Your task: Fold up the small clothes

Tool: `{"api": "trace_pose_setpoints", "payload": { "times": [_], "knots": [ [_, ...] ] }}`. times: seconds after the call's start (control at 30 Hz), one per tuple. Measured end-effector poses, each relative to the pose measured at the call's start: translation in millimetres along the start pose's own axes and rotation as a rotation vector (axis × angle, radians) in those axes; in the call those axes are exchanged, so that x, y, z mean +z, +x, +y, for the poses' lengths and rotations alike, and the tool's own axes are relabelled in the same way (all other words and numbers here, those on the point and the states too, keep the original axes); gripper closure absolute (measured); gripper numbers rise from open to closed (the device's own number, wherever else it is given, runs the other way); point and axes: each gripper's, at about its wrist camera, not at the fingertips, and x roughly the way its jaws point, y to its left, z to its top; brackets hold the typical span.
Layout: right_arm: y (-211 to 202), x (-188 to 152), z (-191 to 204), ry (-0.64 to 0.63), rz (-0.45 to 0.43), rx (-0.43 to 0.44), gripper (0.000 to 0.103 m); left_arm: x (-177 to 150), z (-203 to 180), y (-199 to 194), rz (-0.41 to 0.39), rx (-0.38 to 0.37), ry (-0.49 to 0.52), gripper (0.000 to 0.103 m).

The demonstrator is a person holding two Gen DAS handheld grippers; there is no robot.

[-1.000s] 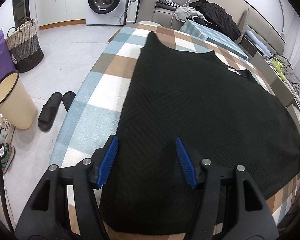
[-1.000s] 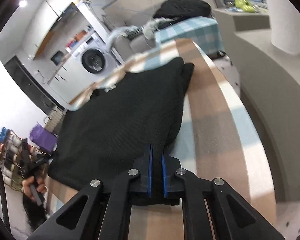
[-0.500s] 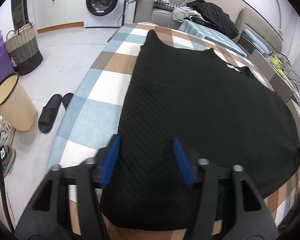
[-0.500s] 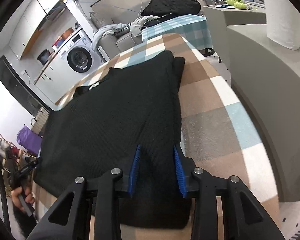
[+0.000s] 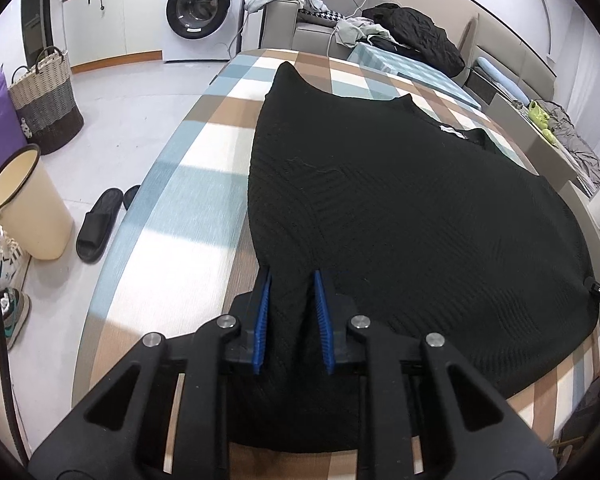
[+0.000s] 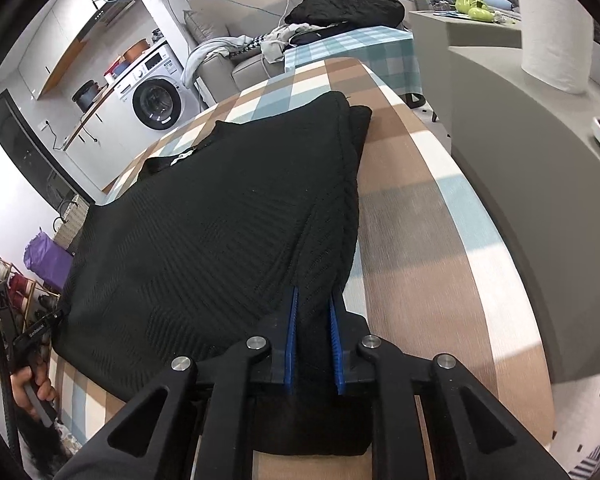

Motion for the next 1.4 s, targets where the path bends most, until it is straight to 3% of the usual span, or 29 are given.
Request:
{"api": "trace_pose_setpoints", "payload": {
  "times": [0.1,0.27,0.4,0.47,0.6,0.73,0.9,1.0,1.13,1.2,1.33,1.4],
  "knots": [
    [-3.9,3.8,0.0,0.002,-0.022,-0.056,0.070,-3.5,-0.8,-7.4,-0.016,0.012,-0.010,0.078],
    [-23.6,21.9,18.0,-0.027,-0.137,-0.071,0.061,0.1,-10.6,-24.1,-0.054,0.026,0.001,0.061],
    [-18.1,31.5,48.5,-0.104,-0.133,-0.038,0.046,2.6,-21.8,-39.9,-0.097,-0.015,0.011,0.030],
    [-5.3,31.0,67.1,-0.140,-0.098,0.002,0.044,1.3,-32.0,-43.4,-0.106,-0.072,0.017,0.024],
    [27.4,21.8,109.3,-0.262,-0.033,0.021,0.036,-4.5,-64.8,-32.7,-0.059,-0.128,0.077,0.023],
    [54.0,15.4,135.5,-0.365,0.008,0.019,0.034,-12.8,-97.3,-13.7,-0.004,-0.175,0.139,0.023],
    [69.8,3.1,139.4,-0.442,0.037,-0.056,0.034,-24.0,-119.8,2.1,0.022,-0.116,0.253,0.023],
    [60.1,-1.4,116.9,-0.433,0.034,-0.116,0.030,-26.8,-119.0,1.9,0.035,-0.110,0.278,0.023],
    [39.3,-4.4,94.5,-0.365,0.021,-0.076,0.029,-29.9,-121.1,-4.2,0.047,-0.109,0.307,0.023],
    [31.4,-9.1,99.1,-0.369,0.010,-0.071,0.029,-31.6,-126.5,-10.5,0.047,-0.142,0.313,0.023],
    [32.5,-23.6,124.2,-0.393,0.032,0.028,0.028,-39.7,-149.9,-21.3,0.032,-0.228,0.373,0.023],
    [37.3,-34.8,139.6,-0.448,0.038,0.025,0.023,-46.4,-158.8,-19.6,0.049,-0.238,0.413,0.023]
  ]
}}
